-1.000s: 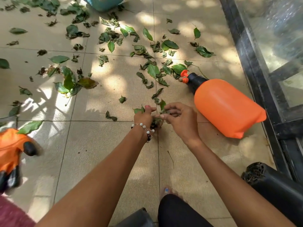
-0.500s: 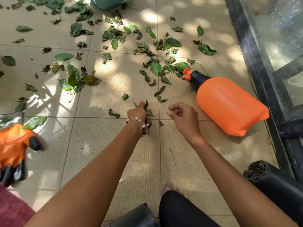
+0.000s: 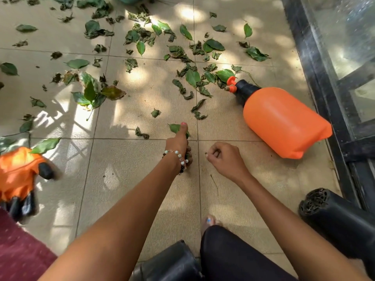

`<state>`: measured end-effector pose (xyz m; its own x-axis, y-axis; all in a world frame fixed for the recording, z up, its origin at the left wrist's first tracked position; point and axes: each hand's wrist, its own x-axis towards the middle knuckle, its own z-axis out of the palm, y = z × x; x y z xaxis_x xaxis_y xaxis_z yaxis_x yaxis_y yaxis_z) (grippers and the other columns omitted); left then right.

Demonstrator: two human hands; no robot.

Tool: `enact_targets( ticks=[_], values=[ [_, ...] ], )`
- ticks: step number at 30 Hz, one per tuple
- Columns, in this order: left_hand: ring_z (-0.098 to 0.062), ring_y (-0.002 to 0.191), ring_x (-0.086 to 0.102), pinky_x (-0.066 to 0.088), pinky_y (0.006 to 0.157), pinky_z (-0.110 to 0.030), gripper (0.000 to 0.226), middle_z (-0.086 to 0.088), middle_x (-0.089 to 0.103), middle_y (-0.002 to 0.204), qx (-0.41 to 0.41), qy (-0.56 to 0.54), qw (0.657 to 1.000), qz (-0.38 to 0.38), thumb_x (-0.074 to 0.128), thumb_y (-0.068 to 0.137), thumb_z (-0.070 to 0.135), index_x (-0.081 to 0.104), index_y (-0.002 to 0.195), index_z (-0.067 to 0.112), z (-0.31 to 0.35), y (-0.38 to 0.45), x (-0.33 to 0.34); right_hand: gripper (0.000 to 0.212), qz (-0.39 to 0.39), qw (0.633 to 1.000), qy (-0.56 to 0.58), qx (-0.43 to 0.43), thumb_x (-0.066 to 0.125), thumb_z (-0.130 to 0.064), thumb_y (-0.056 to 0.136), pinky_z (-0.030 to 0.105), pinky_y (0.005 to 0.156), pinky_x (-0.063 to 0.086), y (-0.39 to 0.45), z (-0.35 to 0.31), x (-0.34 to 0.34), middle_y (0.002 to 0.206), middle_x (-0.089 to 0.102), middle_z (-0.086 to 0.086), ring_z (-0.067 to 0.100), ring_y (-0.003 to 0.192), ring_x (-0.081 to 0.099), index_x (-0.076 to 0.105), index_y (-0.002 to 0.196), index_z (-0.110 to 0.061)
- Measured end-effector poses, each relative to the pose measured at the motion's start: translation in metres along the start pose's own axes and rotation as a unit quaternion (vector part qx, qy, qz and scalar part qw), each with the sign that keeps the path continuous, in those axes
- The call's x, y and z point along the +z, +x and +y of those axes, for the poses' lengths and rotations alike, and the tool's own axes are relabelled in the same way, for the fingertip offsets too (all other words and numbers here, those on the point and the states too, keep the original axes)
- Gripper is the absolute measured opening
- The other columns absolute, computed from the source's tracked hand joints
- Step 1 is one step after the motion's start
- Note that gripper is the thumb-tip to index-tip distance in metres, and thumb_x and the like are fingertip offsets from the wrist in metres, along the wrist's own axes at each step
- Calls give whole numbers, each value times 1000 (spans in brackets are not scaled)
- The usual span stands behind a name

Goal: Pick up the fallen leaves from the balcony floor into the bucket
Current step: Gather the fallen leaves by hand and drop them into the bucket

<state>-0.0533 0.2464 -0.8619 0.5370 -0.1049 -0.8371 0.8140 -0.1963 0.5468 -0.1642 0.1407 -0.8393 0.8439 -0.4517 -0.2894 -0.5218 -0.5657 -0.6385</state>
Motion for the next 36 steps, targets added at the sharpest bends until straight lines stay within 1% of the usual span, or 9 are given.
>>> enact_targets(
  ticks=[4,8,15,18,21,25,30,33,36],
  values=[
    [-20,47,49,45,56,-30,56,-6,56,59,6,11,1000,-8,69,70,66,60,75,10,-12,-8,9,9,-101,990,-51,80,65,-5,82,15,60,45,-32,14,-3,72,67,-1,5,66,61,67,74,-3],
    [-27,61,57,52,67,-41,64,-11,62,65,26,40,999,3,70,54,68,66,74,7,-27,-12,15,14,-36,994,-60,89,76,-12,79,29,66,51,-52,18,13,76,64,5,16,70,61,65,80,-3],
    [-24,59,56,55,72,-43,54,-11,60,65,41,59,997,6,74,67,61,62,68,8,-28,-19,13,25,-67,986,-106,106,63,-11,83,39,69,59,-48,14,27,67,64,4,21,67,67,57,59,-10],
    [-21,48,53,51,58,-34,47,-10,59,60,45,44,998,-2,75,76,51,59,70,7,-25,-20,8,31,-106,983,-99,114,64,-17,82,38,67,58,-45,13,22,57,61,4,22,60,66,55,53,-10],
    [-18,38,49,45,46,-26,41,-7,58,54,43,17,999,-21,73,83,42,59,70,6,-24,-14,0,29,-52,984,87,145,65,-14,84,28,51,47,-37,6,8,58,54,13,21,48,52,59,63,4],
    [-14,39,54,46,42,-20,45,-9,64,60,26,18,996,-83,64,90,46,67,75,4,-19,-15,-5,29,-53,924,351,140,61,-7,87,21,42,28,-18,-30,-14,55,44,-1,7,42,36,54,59,-14],
    [-30,87,71,55,90,-46,93,-13,73,93,-9,-19,996,-85,67,48,81,68,102,5,-2,-18,-7,16,-15,1000,4,-9,62,-10,84,26,58,44,-3,-66,8,58,57,-4,13,61,59,63,68,-14],
    [-21,63,64,55,67,-32,52,-7,67,61,14,-39,999,-27,68,81,56,60,71,6,6,-19,-19,17,-57,997,33,-43,60,-13,90,29,66,44,10,-68,5,69,65,-1,15,71,60,70,77,-9],
    [-14,34,45,39,44,-22,48,-1,53,39,11,-101,995,8,63,92,40,53,57,9,9,-9,-31,18,8,993,116,-4,62,-15,91,25,75,47,31,-63,4,99,71,0,9,83,61,73,105,-14]
  ],
)
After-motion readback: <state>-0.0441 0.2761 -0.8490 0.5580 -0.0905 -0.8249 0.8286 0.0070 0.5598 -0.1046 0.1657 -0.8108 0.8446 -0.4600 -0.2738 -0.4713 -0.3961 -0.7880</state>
